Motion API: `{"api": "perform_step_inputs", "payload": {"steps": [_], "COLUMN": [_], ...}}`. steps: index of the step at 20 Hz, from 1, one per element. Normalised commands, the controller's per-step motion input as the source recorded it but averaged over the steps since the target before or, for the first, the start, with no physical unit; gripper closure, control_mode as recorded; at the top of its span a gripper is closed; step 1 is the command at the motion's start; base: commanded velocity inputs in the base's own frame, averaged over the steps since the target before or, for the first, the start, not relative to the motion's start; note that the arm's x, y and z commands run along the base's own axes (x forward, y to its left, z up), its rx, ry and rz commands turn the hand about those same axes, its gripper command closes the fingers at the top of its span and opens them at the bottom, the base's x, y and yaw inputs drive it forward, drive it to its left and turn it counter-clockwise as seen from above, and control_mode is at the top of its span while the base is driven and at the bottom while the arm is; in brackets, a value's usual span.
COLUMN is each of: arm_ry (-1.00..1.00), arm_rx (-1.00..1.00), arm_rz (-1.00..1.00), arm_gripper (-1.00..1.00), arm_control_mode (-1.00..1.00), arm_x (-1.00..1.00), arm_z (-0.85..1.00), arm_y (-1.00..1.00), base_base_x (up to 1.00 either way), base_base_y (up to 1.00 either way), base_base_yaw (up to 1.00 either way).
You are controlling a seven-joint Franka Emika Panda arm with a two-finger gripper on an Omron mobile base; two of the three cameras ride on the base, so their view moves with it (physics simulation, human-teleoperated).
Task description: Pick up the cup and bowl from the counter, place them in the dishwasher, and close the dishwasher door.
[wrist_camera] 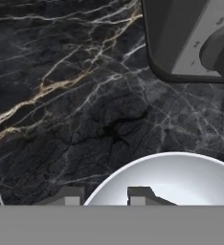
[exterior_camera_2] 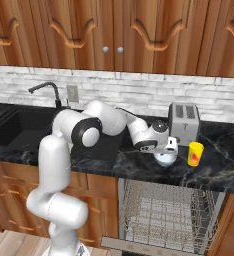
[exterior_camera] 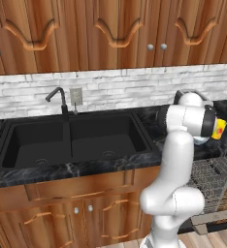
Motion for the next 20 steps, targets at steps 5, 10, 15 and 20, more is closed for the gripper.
{"api": "perform_step_inputs", "payload": {"steps": [5, 10, 15, 20], "arm_ry": [-0.06, -0.08, -0.09, -0.1], "arm_rx": [-0.02, -0.03, -0.02, -0.01], "arm_rz": [0.01, 0.06, 0.1, 0.12], "arm_gripper": [1.0, 1.0, 1.0, 1.0], "arm_control_mode": [-1.0, -1.0, -1.0, -1.0], "arm_x": [-0.06, -0.23, -0.31, -0.35], "arm_z": [0.0, 0.02, 0.1, 0.22], "arm_y": [-0.01, 0.0, 0.0, 0.04], "base_base_x": [0.0, 0.0, 0.0, 0.0], "base_base_y": [0.0, 0.0, 0.0, 0.0], "base_base_yaw": [0.0, 0.0, 0.0, 0.0]}}
